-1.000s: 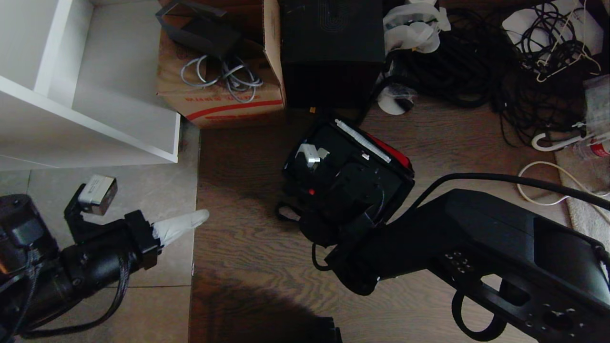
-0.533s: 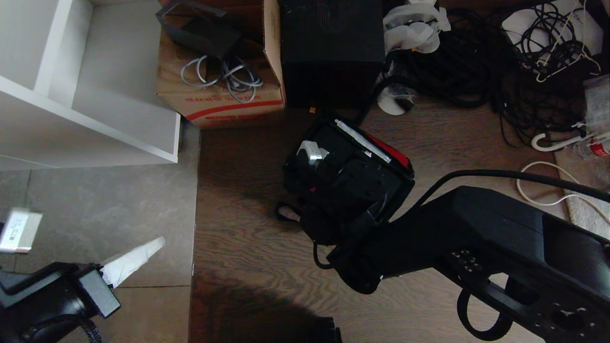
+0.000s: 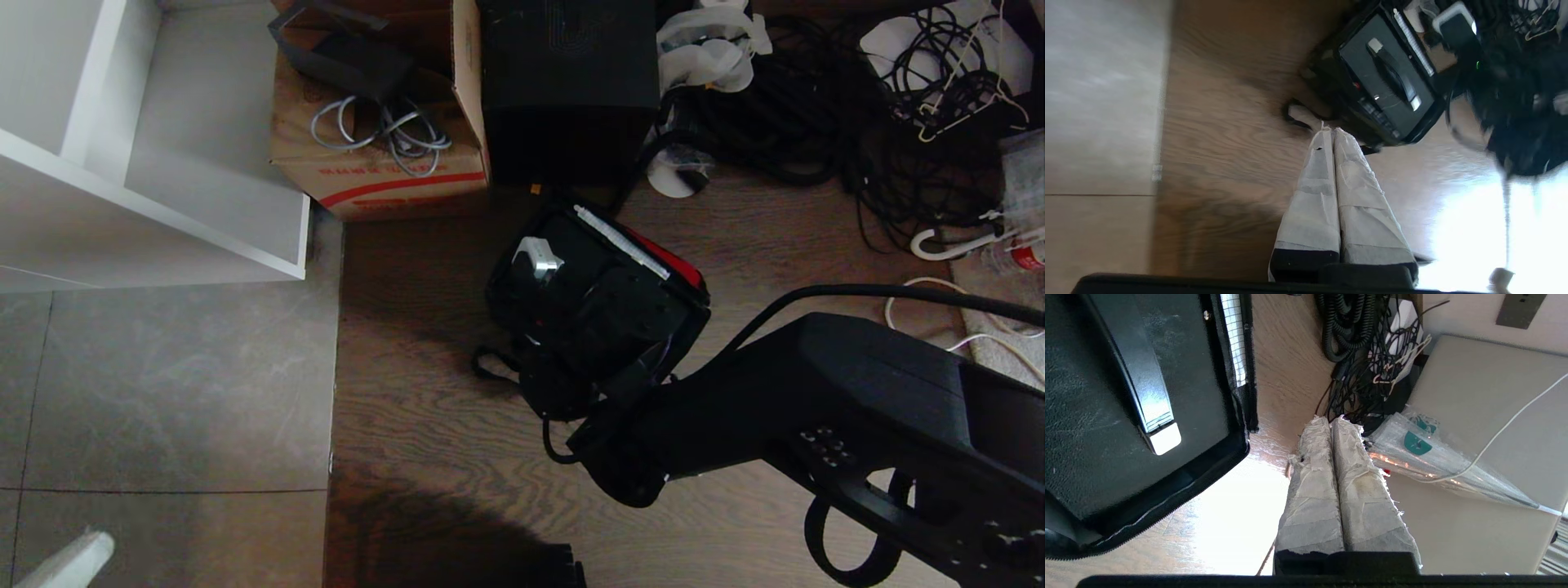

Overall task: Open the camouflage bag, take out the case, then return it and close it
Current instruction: Lift the black box

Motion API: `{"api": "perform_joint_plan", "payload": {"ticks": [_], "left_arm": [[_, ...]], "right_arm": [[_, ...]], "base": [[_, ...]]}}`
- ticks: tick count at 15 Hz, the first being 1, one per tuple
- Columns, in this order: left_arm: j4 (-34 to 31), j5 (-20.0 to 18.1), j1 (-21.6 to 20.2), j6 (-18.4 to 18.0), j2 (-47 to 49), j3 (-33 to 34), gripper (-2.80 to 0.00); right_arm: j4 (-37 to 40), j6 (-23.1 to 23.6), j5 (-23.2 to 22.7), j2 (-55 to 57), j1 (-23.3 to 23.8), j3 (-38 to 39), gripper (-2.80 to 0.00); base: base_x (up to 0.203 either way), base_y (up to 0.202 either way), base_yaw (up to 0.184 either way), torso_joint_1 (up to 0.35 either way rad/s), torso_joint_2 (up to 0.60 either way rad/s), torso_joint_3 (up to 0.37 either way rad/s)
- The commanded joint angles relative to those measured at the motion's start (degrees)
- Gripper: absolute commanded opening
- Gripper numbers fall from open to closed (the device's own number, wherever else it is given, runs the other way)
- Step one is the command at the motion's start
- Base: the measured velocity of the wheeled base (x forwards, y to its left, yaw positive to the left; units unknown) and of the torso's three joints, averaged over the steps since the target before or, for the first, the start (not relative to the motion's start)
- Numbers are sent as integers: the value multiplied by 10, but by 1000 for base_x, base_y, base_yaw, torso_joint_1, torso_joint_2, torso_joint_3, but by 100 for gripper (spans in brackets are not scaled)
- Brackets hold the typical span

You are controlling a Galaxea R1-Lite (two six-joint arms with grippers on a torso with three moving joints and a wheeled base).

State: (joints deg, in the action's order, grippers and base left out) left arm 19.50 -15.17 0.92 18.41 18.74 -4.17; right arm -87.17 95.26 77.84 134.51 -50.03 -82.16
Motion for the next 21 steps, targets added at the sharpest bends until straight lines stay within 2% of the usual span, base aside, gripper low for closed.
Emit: {"api": "perform_joint_plan", "payload": {"ticks": [1,2,3,4,5,7,10,12,14,15,18,21], "left_arm": [[-127,56,-4,-59,-187,5,-280],[-173,105,-5,-113,-199,9,-280],[-213,139,-6,-184,-194,15,-280],[-226,144,-7,-235,-190,18,-280],[-233,140,-7,-262,-188,21,-280],[-228,139,-7,-208,-188,28,-280],[-218,153,-7,-184,-188,31,-280],[-224,157,-7,-174,-188,29,-280],[-221,157,-7,-199,-187,31,-280],[-219,154,-7,-200,-188,31,-280],[-214,158,-7,-170,-188,33,-280],[-204,157,-7,-164,-188,36,-280]], "right_arm": [[-5,4,4,-3,-1,4,-280],[-5,4,4,0,-2,4,-280],[-5,4,5,4,-7,2,-280],[-5,5,5,7,-12,-1,-280],[-5,5,5,6,-16,0,-280],[-5,13,5,8,-19,-5,-280],[-5,9,5,10,-21,2,-280],[-5,13,5,7,-22,3,-280],[-5,23,4,2,-22,3,-280],[-5,26,4,1,-23,0,-280],[-5,27,4,-6,-25,14,-280],[-5,25,5,-1,-25,15,-280]], "base": [[0,0,0,0,0,0],[0,0,0,0,0,0],[0,0,0,0,0,0],[0,0,0,0,0,0],[0,0,0,0,0,0],[0,0,0,0,0,0],[0,0,0,0,0,0],[0,0,0,0,0,0],[0,0,0,0,0,0],[0,0,0,0,0,0],[0,0,0,0,0,0],[0,0,0,0,0,0]]}}
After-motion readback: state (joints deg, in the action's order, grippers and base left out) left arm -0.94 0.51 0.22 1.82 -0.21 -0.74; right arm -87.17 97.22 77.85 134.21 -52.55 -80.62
